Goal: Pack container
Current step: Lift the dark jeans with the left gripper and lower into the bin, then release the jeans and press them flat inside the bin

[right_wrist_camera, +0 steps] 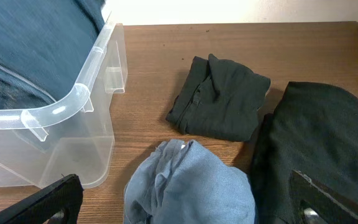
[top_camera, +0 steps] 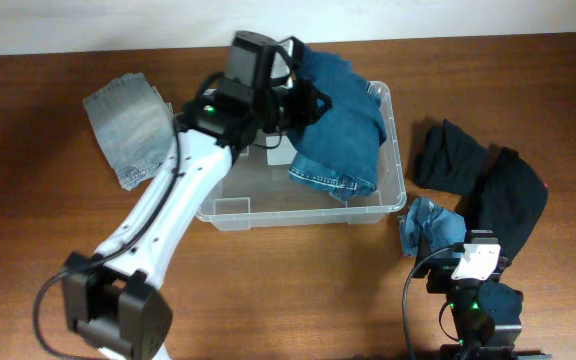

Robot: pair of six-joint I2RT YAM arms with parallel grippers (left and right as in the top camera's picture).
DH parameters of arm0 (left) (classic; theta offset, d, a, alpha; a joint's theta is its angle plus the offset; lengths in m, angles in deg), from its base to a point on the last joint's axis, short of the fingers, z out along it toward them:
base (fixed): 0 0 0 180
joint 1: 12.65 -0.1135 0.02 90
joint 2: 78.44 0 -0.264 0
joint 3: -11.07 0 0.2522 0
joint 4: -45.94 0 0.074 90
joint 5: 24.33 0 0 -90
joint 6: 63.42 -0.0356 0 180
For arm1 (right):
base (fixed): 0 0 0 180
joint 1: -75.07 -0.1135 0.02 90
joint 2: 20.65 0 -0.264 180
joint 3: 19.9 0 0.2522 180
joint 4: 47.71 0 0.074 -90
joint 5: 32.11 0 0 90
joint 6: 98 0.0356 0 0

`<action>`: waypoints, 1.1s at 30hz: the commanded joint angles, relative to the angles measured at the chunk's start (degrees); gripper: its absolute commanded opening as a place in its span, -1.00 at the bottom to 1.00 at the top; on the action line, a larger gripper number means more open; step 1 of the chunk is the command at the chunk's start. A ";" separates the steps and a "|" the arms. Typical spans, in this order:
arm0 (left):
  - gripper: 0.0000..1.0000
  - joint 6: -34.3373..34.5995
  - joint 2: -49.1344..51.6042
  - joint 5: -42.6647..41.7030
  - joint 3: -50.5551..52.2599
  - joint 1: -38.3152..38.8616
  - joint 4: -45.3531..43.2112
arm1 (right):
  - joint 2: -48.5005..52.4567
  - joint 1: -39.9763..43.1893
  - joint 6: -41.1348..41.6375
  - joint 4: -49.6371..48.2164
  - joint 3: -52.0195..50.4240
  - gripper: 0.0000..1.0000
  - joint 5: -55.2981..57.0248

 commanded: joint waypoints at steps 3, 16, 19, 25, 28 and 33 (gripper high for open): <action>-0.99 2.89 2.75 2.43 -1.22 0.55 0.57 | -0.28 0.42 0.59 0.00 -0.42 0.97 0.07; -0.18 -6.10 0.31 8.44 -1.25 -10.97 14.84 | -0.28 0.42 0.59 0.00 -0.42 0.97 0.07; -0.21 -8.68 -1.90 8.28 -1.25 -15.04 17.46 | -0.28 0.42 0.59 0.02 -0.42 0.97 0.07; -0.12 -12.72 -1.81 15.10 -1.22 -13.14 21.33 | -0.28 0.42 0.59 0.02 -0.42 0.97 0.07; 0.18 -13.49 -1.68 24.37 -1.07 -11.04 22.49 | -0.28 0.42 0.59 0.02 -0.42 0.97 0.07; 0.45 -21.97 2.36 26.91 -0.37 -10.80 20.06 | -0.28 0.42 0.59 0.02 -0.42 0.97 0.07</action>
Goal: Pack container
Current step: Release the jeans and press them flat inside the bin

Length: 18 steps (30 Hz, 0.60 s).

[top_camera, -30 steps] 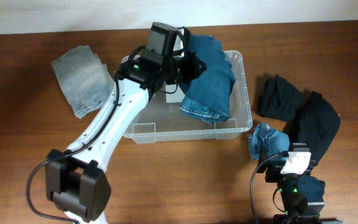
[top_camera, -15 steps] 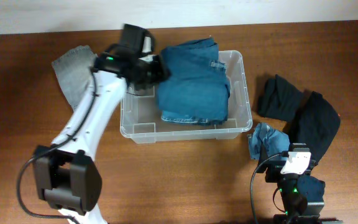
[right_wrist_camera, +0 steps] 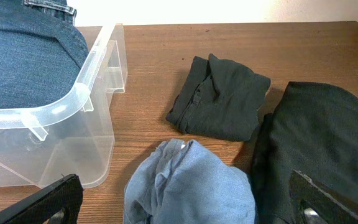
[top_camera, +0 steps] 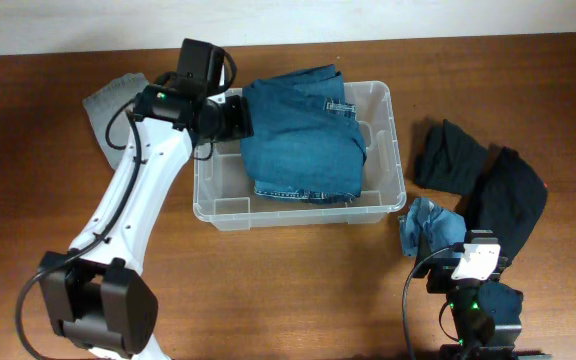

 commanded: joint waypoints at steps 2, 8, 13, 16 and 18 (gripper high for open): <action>0.48 -9.51 6.01 -1.42 -0.11 -0.33 -3.48 | -0.28 0.42 0.61 0.00 -0.42 0.97 0.07; 0.43 -14.16 15.74 -19.32 -0.11 -2.99 -12.85 | -0.28 0.42 0.61 0.02 -0.42 0.97 0.09; -0.16 -17.38 18.34 -27.80 -0.11 -2.91 -14.53 | -0.28 0.42 0.61 0.02 -0.42 0.97 0.07; -0.64 -17.35 18.25 -31.39 -0.13 -2.93 -14.80 | -0.28 0.42 0.61 0.00 -0.42 0.97 0.07; -0.95 -17.35 18.25 -34.99 -0.13 -2.93 -14.73 | -0.28 0.42 0.61 0.02 -0.42 0.96 0.09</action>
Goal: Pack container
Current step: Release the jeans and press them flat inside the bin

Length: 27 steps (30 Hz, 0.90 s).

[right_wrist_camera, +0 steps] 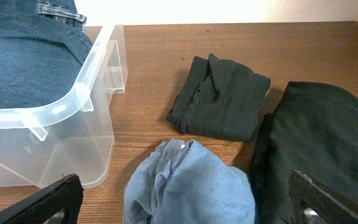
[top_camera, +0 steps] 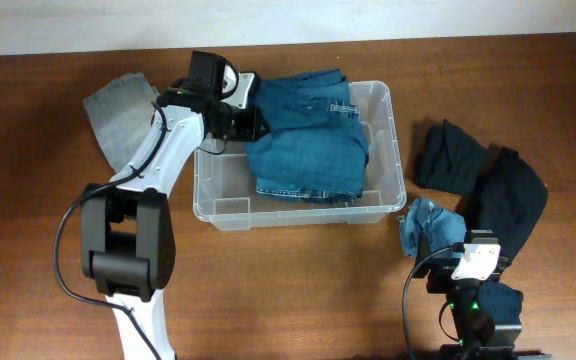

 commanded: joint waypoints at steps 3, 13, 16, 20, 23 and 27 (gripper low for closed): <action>-0.99 0.68 0.85 -15.15 -0.26 0.26 1.18 | -0.28 0.42 0.61 0.02 -0.42 0.97 0.07; -0.99 7.28 -4.92 -9.01 -1.64 0.33 16.94 | -0.28 0.42 0.61 0.02 -0.42 0.97 0.07; -0.90 5.42 -4.81 -4.76 -1.44 0.31 16.65 | -0.28 0.42 0.61 0.02 -0.42 0.97 0.07; -0.19 4.39 -5.22 -4.76 -3.45 0.26 14.75 | -0.28 0.42 0.61 0.02 -0.42 0.97 0.07; 0.04 3.91 -7.52 -2.71 -7.26 0.26 16.81 | -0.28 0.42 0.61 0.02 -0.42 0.97 0.07; -0.03 -0.24 -13.07 5.84 -9.97 2.03 18.38 | -0.28 0.42 0.61 0.02 -0.42 0.97 0.07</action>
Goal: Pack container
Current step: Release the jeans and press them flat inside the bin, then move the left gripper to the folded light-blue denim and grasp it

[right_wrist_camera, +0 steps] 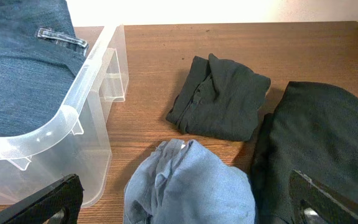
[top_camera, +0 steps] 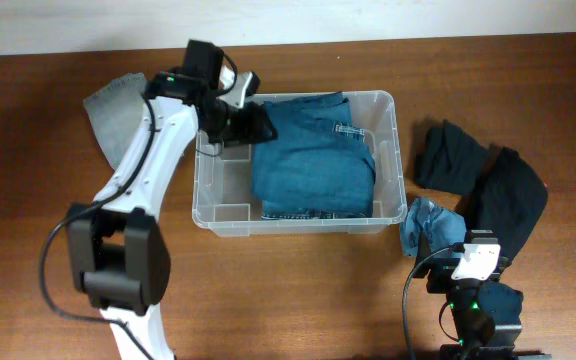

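Note:
A clear plastic container (top_camera: 386, 215) stands mid-table, and its near corner (right_wrist_camera: 48, 134) shows in the right wrist view. Folded blue jeans (top_camera: 313, 160) lie flat inside it, filling its right two thirds. My left gripper (top_camera: 251, 123) sits inside the container's back left part. Its fingers are at the jeans' left edge and look shut on the denim. My right gripper (right_wrist_camera: 188, 208) rests low at the front right. It is open, with its fingers (right_wrist_camera: 61, 199) wide apart over a crumpled light blue cloth (right_wrist_camera: 188, 183).
A folded dark grey garment (right_wrist_camera: 219, 96) and a larger black garment (right_wrist_camera: 322, 143) lie right of the container. A grey folded cloth (top_camera: 118, 115) lies at the back left, partly under my left arm. Bare wood runs along the front.
The jeans have settled lower and flatter in the container, reaching closer to its front wall. The container has shifted slightly in the right wrist view. The left gripper stays at the jeans' left edge. The right arm is still.
First my left gripper held the jeans bunched above the container's back right. Then the jeans were spread over the container with the gripper at its left rim. Later they sagged inside. Now they lie flat in the container. The right gripper stayed open over the light blue cloth throughout.

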Robot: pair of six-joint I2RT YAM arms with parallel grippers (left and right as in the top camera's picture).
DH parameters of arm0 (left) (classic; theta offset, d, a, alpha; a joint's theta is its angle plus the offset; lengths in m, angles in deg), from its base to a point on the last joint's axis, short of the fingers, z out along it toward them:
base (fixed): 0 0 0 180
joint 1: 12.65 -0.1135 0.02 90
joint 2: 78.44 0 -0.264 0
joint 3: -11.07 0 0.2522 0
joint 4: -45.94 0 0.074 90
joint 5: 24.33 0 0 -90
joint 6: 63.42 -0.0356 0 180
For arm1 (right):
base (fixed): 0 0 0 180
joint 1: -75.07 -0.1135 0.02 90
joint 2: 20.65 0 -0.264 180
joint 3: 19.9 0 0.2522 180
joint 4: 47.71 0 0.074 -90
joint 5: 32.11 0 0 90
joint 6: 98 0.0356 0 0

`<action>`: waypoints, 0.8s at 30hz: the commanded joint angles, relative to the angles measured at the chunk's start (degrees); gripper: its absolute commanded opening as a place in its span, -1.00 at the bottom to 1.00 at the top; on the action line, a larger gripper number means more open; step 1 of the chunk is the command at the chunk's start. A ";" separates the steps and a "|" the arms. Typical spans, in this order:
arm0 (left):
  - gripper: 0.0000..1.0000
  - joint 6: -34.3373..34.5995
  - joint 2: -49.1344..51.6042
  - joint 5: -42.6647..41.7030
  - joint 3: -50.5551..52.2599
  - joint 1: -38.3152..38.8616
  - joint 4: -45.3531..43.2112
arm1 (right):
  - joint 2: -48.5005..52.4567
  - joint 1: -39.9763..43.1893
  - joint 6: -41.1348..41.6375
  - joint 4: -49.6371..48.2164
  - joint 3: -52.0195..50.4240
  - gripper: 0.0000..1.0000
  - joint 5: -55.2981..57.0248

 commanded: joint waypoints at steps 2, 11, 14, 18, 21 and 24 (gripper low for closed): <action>-0.36 -8.83 -7.65 9.88 -2.93 4.72 -0.44 | -0.28 0.42 0.61 0.04 -0.42 0.97 0.07; -0.99 -13.25 6.60 30.29 -0.39 17.31 -10.16 | -0.28 0.42 0.61 0.04 -0.42 0.97 0.07; -0.99 -13.22 13.62 30.29 -0.39 17.31 -9.68 | -0.28 0.42 0.61 0.04 -0.42 0.97 0.07; -0.99 -13.46 16.41 30.40 -0.44 17.31 -4.50 | -0.28 0.42 0.61 0.04 -0.42 0.97 0.07; -0.99 -13.42 13.33 31.17 -3.52 17.25 -1.05 | -0.28 0.42 0.61 0.04 -0.42 0.97 0.07; -0.81 -13.09 6.43 35.21 -10.62 16.74 3.08 | -0.28 0.42 0.61 0.04 -0.42 0.97 0.07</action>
